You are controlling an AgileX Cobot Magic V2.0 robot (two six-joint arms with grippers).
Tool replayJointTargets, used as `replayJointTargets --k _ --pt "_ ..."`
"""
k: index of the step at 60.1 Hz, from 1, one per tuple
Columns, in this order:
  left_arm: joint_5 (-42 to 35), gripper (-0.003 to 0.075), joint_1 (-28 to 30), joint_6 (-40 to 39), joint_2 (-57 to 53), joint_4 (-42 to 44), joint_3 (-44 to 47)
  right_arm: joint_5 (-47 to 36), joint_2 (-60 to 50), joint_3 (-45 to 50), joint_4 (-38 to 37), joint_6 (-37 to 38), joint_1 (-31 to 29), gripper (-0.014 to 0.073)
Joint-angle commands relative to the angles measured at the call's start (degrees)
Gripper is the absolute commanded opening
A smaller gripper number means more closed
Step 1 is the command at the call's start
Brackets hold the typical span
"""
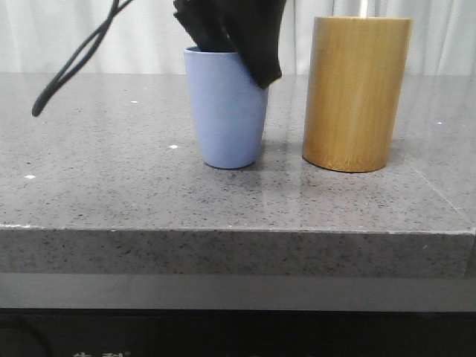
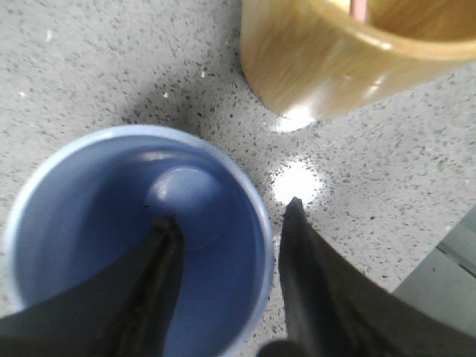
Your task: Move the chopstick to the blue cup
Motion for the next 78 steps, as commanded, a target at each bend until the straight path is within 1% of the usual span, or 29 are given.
replayJointTargets --k 1,11,18,20,25,31,39,45,48,51,53,57,62,68,78 --pt "1.00 0.0317 -0.37 -0.50 -6.30 -0.05 -1.95 -4.22 0.56 -2.04 0.51 -0.28 -0.19 0.0559" --pt "1.00 0.0317 -0.25 -0.25 -11.49 1.20 -1.95 -4.22 0.56 -2.04 0.51 -0.28 -0.19 0.0559" --pt "1.00 0.0316 0.10 -0.25 -14.67 6.53 -1.95 -4.22 0.56 -2.04 0.51 -0.28 -0.19 0.0559" --pt "1.00 0.0316 0.85 -0.25 -15.60 8.27 -1.74 -4.22 0.56 -2.04 0.51 -0.28 -0.19 0.0559" --pt "1.00 0.0305 3.23 -0.36 -17.02 8.52 -1.08 -4.22 0.56 -2.04 0.51 -0.28 -0.19 0.0559" --pt "1.00 0.0237 7.16 -0.47 -18.57 8.52 1.32 -4.22 0.56 -2.04 0.51 -0.28 -0.19 0.0559" --pt "1.00 0.0083 14.43 -0.47 -20.78 8.52 7.19 -4.22 0.56 -2.04 0.51 -0.28 -0.19 0.0559" --pt "0.77 -0.0018 21.62 -0.47 -22.60 8.26 13.50 -4.22 0.56 -2.04 0.51 -0.28 -0.19 0.0559" --pt "-0.01 -0.0019 24.88 -0.59 -23.91 7.74 16.66 -4.22 0.56 -2.04 0.51 -0.28 -0.19 0.0559" --pt "-1.89 -0.0019 28.33 -0.59 -25.87 5.44 20.30 -4.22 0.56 -2.04 0.51 -0.28 -0.19 0.0559" --pt "-2.93 -0.0019 29.54 -0.59 -26.72 3.77 21.69 -4.22 0.56 -2.04 0.51 -0.28 -0.19 0.0559" --pt "-7.27 -0.0019 33.03 -0.59 -29.94 0.16 25.97 -4.22 0.56 -2.04 0.51 -0.28 -0.19 0.0559" --pt "-12.09 -0.0019 35.54 -0.59 -33.45 -2.51 31.46 -4.22 0.56 -2.04 0.51 -0.28 -0.19 0.0559" --pt "-18.96 -0.0019 37.37 -0.59 -38.70 -3.37 38.85 -4.22 0.56 -2.04 0.51 -0.28 -0.19 0.0559" --pt "-31.88 -0.0019 37.50 -0.59 -49.38 -3.82 52.44 -4.22 0.56 -2.04 0.51 -0.28 -0.19 0.0559"
